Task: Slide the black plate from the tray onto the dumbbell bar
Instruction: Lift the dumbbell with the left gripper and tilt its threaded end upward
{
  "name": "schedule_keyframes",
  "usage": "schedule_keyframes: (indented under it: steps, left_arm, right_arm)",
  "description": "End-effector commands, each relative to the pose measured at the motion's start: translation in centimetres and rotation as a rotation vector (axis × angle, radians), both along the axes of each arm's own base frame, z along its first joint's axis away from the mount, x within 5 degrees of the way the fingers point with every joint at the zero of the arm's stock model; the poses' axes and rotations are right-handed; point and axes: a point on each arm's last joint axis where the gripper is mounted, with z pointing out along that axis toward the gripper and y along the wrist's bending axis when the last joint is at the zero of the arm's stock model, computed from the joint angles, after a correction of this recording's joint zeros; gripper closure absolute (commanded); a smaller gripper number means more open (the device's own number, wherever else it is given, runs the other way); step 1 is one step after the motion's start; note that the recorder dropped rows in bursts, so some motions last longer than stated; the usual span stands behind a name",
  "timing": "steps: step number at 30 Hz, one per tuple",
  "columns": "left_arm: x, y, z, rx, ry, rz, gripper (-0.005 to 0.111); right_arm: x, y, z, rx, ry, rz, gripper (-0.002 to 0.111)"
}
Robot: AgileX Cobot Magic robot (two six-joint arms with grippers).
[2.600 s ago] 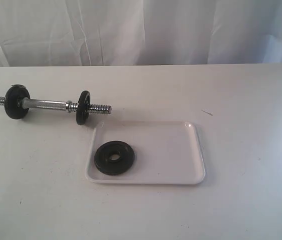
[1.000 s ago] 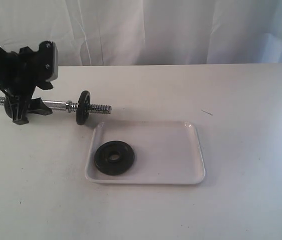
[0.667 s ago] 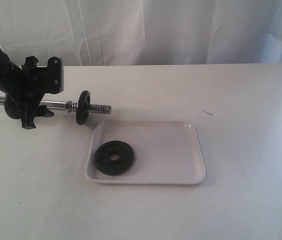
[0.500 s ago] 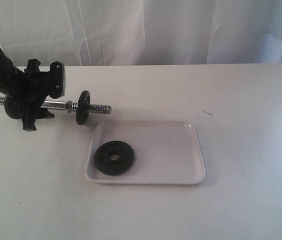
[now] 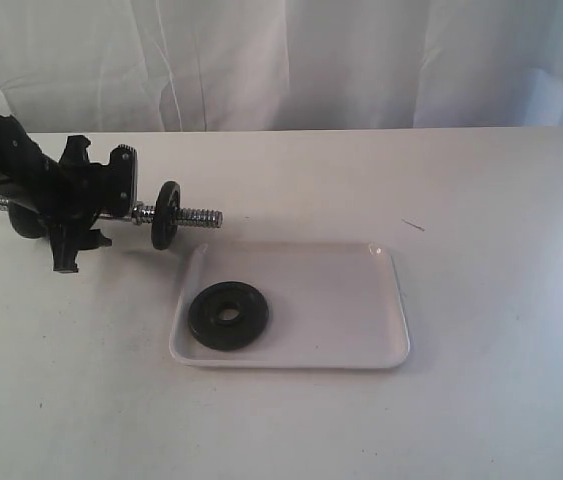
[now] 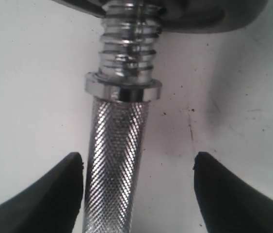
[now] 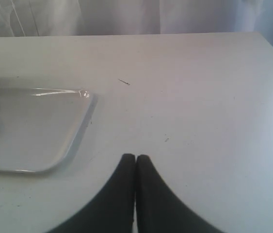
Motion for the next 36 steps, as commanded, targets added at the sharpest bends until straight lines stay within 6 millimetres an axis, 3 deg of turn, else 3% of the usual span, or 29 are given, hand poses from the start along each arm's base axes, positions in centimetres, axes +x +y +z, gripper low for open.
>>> schedule_keyframes:
  steps: [1, 11, 15, 19, 23, 24, 28, 36]
  left_arm:
    - [0.3, -0.2, -0.4, 0.015, -0.016, -0.02, 0.038]
    - [1.1, -1.3, -2.9, 0.035, -0.079, -0.021, 0.038]
    - [1.5, -2.4, -3.4, 0.034, -0.085, -0.041, 0.045]
    - [1.8, -3.0, -4.2, 0.033, -0.071, -0.051, 0.064]
    - [1.6, -3.1, -4.5, 0.02, -0.049, -0.042, 0.099]
    - [1.7, -3.1, -4.4, 0.012, -0.051, -0.034, 0.106]
    - [1.8, -3.3, -3.4, -0.068, -0.074, 0.054, 0.107]
    - [1.6, -3.4, 0.9, -0.243, -0.126, 0.206, 0.107]
  right_arm:
    - [0.0, 0.0, -0.1, -0.007, -0.005, 0.004, 0.108]
    - [0.0, 0.0, -0.1, -0.007, -0.005, 0.004, 0.108]
    - [0.0, 0.0, -0.1, -0.007, -0.005, 0.004, 0.108]
    - [0.0, 0.0, -0.1, -0.007, -0.005, 0.004, 0.108]
    - [0.0, 0.0, -0.1, -0.007, -0.005, 0.004, 0.108]
    - [0.0, 0.0, -0.1, -0.007, -0.005, 0.004, 0.108]
    - [0.0, 0.0, -0.1, -0.007, -0.005, 0.004, 0.108]
    - [0.0, 0.0, -0.1, -0.007, -0.005, 0.004, 0.108]
